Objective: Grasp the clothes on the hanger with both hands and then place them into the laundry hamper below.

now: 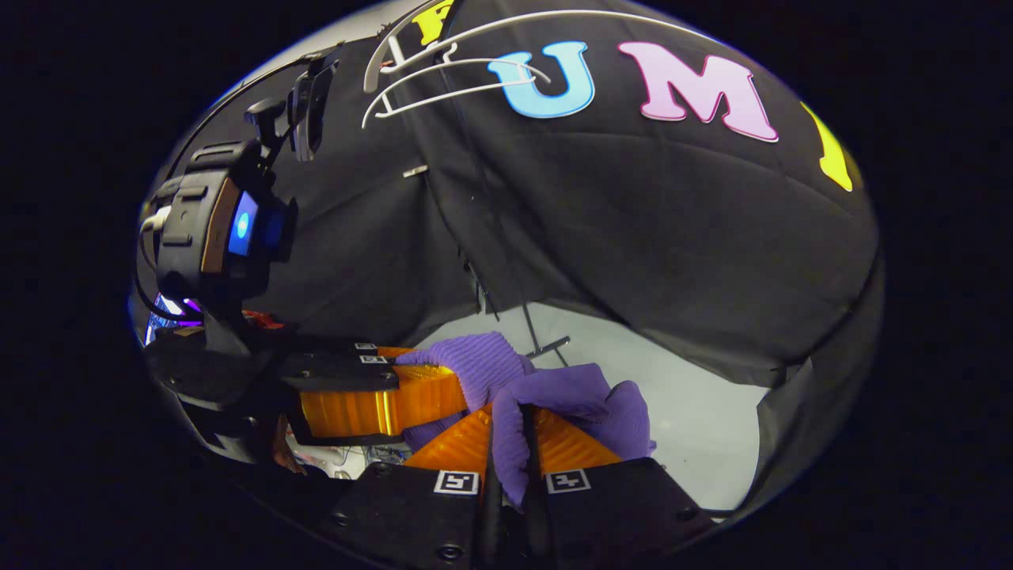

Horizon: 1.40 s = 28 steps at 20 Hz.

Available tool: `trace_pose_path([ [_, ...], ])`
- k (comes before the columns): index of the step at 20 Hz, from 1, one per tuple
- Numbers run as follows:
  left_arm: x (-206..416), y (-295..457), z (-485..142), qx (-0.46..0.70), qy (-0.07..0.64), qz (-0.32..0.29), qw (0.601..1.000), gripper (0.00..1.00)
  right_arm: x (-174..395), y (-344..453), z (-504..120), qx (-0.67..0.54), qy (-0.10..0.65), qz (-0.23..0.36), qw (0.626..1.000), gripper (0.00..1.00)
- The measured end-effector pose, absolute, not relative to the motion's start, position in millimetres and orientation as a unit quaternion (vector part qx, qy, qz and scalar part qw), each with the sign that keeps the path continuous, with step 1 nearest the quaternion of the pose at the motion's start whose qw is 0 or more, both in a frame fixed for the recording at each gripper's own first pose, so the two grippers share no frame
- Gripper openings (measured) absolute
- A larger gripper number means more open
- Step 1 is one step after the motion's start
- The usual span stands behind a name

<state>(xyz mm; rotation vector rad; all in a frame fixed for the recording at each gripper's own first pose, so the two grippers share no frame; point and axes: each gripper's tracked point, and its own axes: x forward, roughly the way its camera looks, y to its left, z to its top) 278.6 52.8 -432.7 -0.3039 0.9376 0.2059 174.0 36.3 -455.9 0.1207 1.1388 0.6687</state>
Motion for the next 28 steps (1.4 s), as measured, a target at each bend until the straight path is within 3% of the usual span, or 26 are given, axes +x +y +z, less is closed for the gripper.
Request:
trace_pose_path([
  [5,260.6,48.7,-454.9,-0.173,0.498,0.110,0.842,0.12,152.7,40.4,-475.8,0.012,0.564,0.312,0.765,0.16],
  [12,255.1,50.9,-463.6,-0.167,0.502,0.123,0.840,0.09,150.5,27.8,-481.2,-0.004,0.584,0.290,0.758,0.14],
  [16,251.0,75.5,-459.8,-0.170,0.485,0.158,0.843,0.99,161.8,9.9,-480.9,-0.037,0.571,0.279,0.771,0.77],
  [17,248.0,79.6,-456.1,-0.164,0.484,0.166,0.843,0.99,165.7,3.3,-482.3,-0.053,0.568,0.276,0.774,0.91],
  [18,245.5,82.0,-457.9,-0.160,0.487,0.170,0.842,0.96,165.6,0.9,-485.2,-0.059,0.566,0.276,0.775,0.97],
  [19,243.4,86.3,-457.4,-0.157,0.487,0.175,0.841,0.92,165.9,2.7,-482.2,-0.057,0.565,0.278,0.775,0.97],
  [20,241.6,90.0,-455.6,-0.155,0.486,0.178,0.842,0.96,166.6,5.3,-480.3,-0.052,0.562,0.278,0.777,0.98],
  [24,245.4,95.9,-439.6,-0.141,0.459,0.180,0.858,0.92,177.4,10.4,-472.7,-0.045,0.548,0.275,0.788,0.97],
  [28,259.2,95.2,-415.3,-0.130,0.428,0.156,0.881,0.96,191.0,13.3,-456.7,-0.034,0.530,0.267,0.804,0.97],
])
